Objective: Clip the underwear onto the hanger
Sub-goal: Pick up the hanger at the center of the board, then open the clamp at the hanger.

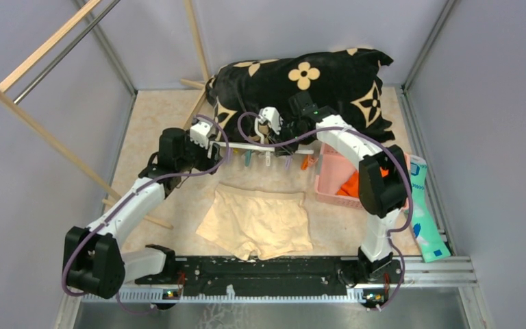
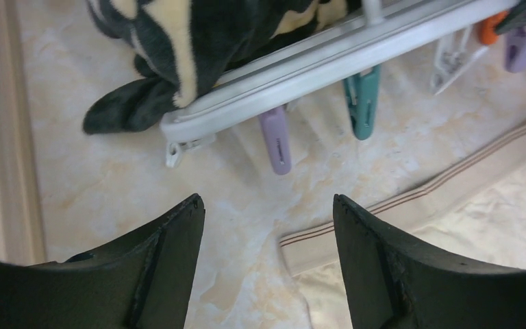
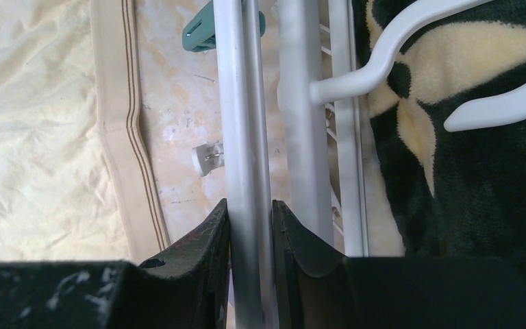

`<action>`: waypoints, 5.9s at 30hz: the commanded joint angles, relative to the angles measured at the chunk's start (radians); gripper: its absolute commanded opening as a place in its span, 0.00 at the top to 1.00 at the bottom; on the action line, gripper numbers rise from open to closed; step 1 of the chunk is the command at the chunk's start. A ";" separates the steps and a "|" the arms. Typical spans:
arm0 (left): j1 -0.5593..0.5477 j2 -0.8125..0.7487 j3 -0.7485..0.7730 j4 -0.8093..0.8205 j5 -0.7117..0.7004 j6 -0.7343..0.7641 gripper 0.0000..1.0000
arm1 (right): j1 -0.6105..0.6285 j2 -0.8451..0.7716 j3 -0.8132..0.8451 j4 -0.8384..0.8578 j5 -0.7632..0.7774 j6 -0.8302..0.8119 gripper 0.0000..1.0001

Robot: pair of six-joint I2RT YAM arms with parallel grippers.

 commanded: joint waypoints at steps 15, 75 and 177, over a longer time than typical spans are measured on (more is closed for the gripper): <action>0.052 0.080 -0.040 0.187 0.332 -0.131 0.31 | -0.068 -0.038 0.024 -0.001 -0.059 -0.017 1.00; -0.324 0.145 -0.124 0.287 -0.566 -0.226 0.89 | -0.080 -0.066 -0.019 0.042 -0.123 0.071 0.74; -0.461 -0.768 -0.365 -0.131 -0.627 -0.867 0.36 | 0.373 -0.241 -0.565 1.247 0.324 1.538 1.00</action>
